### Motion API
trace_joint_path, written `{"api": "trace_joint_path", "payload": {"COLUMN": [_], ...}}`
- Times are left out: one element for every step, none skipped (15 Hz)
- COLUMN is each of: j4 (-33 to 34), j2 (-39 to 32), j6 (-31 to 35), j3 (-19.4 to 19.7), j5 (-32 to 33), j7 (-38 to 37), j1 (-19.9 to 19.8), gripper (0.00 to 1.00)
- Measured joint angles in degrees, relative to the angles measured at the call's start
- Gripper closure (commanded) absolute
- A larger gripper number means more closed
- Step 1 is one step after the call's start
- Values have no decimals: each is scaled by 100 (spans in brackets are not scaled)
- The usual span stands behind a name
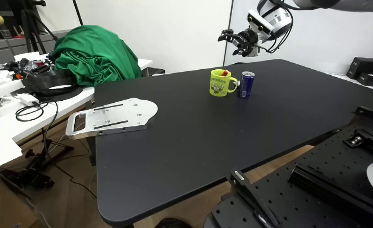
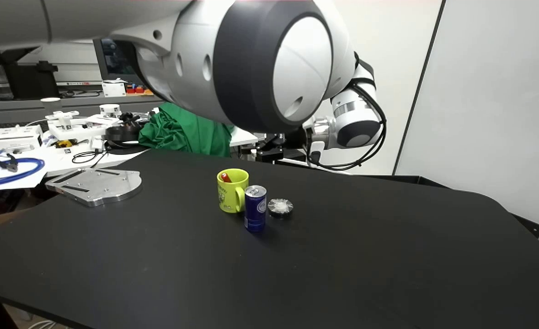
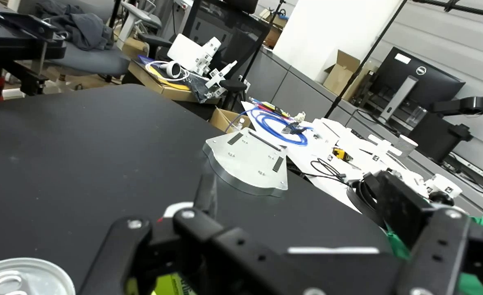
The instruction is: Pick up the marker and put it in the cup
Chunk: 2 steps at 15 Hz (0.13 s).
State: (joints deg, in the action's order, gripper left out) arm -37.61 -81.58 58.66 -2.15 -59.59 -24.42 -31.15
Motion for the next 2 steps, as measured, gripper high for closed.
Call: {"api": "trace_joint_path", "payload": {"j4": [-1,-1], "j2": [-23,-48], "j6": [1,1], "j3": [0,0], "j5": [0,0], "j7": [8,15], "j1": [0,0], "gripper": [0,0]}}
